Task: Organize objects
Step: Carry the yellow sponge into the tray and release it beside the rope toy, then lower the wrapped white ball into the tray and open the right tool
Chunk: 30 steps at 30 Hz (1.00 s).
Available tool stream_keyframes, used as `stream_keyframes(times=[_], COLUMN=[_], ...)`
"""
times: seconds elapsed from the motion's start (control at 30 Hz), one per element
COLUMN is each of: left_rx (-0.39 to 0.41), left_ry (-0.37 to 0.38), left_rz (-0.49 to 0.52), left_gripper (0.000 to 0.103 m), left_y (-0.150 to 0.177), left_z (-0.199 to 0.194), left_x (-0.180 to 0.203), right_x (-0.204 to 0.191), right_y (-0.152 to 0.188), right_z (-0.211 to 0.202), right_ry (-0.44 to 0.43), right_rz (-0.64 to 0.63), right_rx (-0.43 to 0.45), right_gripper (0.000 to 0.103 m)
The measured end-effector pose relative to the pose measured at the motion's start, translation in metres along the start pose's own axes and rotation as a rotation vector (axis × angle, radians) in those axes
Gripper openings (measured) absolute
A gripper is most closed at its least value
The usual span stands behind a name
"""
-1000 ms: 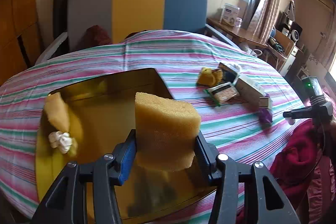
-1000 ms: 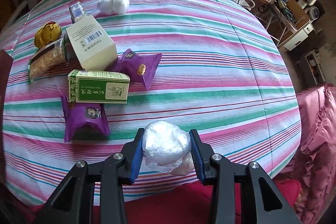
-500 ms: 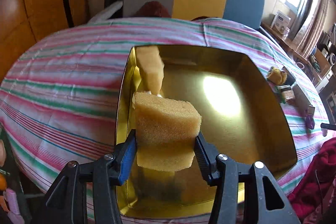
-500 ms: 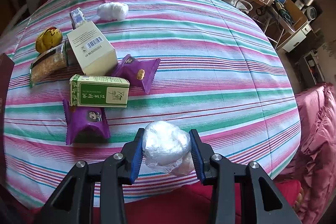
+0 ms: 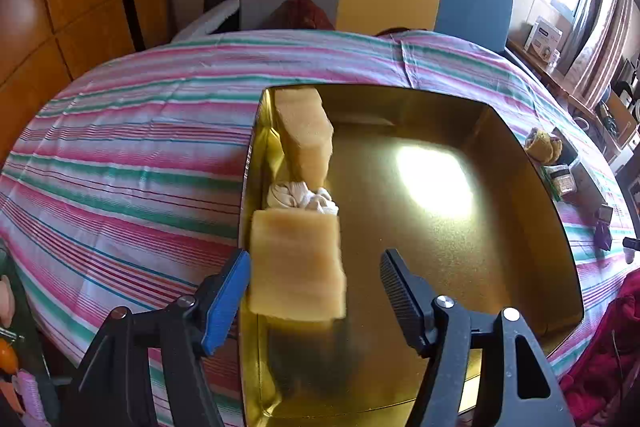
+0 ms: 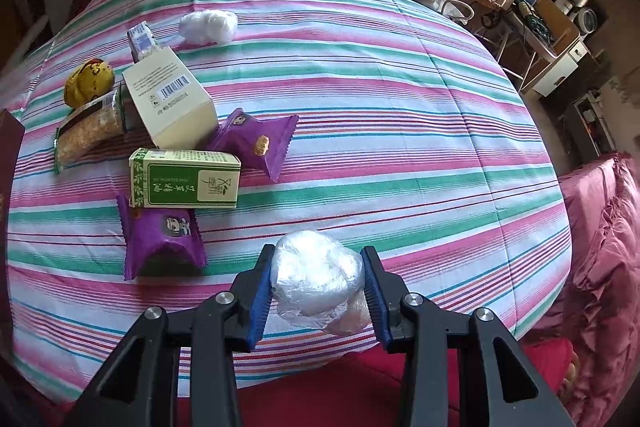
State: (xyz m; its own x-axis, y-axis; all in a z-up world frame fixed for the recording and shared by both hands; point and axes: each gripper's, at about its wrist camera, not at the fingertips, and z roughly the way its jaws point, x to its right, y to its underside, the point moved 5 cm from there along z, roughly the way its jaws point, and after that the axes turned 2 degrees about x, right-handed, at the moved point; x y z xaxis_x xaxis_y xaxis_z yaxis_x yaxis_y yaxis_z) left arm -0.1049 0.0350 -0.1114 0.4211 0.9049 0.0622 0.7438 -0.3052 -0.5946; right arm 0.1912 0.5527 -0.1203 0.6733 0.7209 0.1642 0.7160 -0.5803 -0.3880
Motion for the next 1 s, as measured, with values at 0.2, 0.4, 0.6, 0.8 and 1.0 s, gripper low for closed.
stream_keyframes(times=[0.2,0.4,0.6,0.8,1.0], left_rx=[0.077,0.124,0.134,0.142,0.124], left_ry=[-0.023,-0.062,-0.084,-0.115,-0.112], left_rz=[-0.033,-0.07,-0.089,-0.098,-0.137], left_gripper=[0.068,0.068,0.068,0.068,0.068], left_y=[-0.003,-0.001,0.005,0.011,0.016], left_z=[-0.026,-0.049,-0.054,-0.057,-0.055], left_x=[-0.009,-0.023,-0.03,-0.035,-0.048], right_x=[0.008,-0.022,-0.141,-0.281,-0.395], right_y=[-0.001,-0.004,-0.017,-0.001,0.035], right_z=[-0.009,-0.043,-0.104,-0.145,-0.15], right_ry=[0.039,-0.007,-0.223,-0.492,-0.705], right_rz=[0.039,0.054,-0.122,-0.328,-0.463], right_rx=[0.05,0.128,0.25,0.285,0.191], right_gripper=[0.042,0.042,0.043,0.043,0.043])
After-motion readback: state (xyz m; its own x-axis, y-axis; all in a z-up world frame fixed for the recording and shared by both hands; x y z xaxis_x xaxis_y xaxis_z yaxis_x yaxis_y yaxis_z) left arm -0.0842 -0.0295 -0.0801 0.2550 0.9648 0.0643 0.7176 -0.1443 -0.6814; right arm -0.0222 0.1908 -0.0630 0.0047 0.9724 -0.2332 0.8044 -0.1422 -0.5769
